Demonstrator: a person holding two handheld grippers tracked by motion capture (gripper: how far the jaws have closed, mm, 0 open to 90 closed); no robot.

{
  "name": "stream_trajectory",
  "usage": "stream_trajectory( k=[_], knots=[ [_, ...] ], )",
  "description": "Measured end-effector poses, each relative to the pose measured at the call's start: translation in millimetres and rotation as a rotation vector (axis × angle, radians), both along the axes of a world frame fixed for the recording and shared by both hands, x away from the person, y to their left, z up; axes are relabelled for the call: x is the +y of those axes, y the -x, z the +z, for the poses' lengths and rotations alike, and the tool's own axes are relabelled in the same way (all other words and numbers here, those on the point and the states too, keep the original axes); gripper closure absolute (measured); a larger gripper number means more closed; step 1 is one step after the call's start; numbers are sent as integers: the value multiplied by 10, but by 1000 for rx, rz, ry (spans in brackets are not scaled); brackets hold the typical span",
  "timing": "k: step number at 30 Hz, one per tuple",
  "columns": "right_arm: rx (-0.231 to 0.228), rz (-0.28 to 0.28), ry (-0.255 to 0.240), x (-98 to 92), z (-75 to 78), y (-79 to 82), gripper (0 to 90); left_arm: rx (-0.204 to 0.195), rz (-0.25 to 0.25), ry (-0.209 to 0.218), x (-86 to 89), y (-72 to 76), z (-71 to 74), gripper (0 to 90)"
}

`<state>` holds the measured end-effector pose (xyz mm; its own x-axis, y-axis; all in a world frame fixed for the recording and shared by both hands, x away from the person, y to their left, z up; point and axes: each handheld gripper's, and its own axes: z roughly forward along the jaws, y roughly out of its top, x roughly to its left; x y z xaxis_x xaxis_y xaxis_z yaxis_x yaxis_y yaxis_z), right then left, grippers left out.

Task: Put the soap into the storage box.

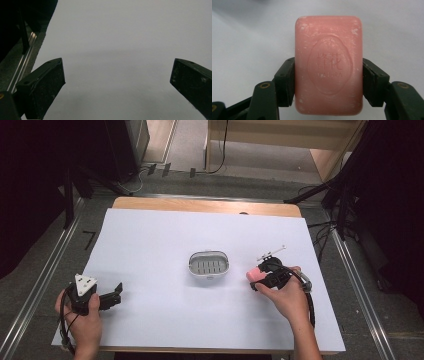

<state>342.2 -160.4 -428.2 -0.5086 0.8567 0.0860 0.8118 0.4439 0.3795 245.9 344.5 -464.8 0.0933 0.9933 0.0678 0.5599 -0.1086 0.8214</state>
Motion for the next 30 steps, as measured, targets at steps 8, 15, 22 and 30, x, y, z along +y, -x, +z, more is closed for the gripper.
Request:
stream_trajectory(
  k=[8, 15, 22, 30],
  knots=[
    [-3, 102, -36, 50, 84, -72, 388, 0, 1, 1, -1, -2, -1, 0],
    [-26, 196, 0, 160, 129, -146, 388, -1, 1, 1, -1, -1, -2, 0],
    [-32, 264, -46, 222, 191, -205, 388, -1, 1, 2, 1, -2, -2, 0],
    [-61, 350, -50, 275, 266, -264, 388, 0, 1, 4, 3, -2, -1, 0]
  ],
)
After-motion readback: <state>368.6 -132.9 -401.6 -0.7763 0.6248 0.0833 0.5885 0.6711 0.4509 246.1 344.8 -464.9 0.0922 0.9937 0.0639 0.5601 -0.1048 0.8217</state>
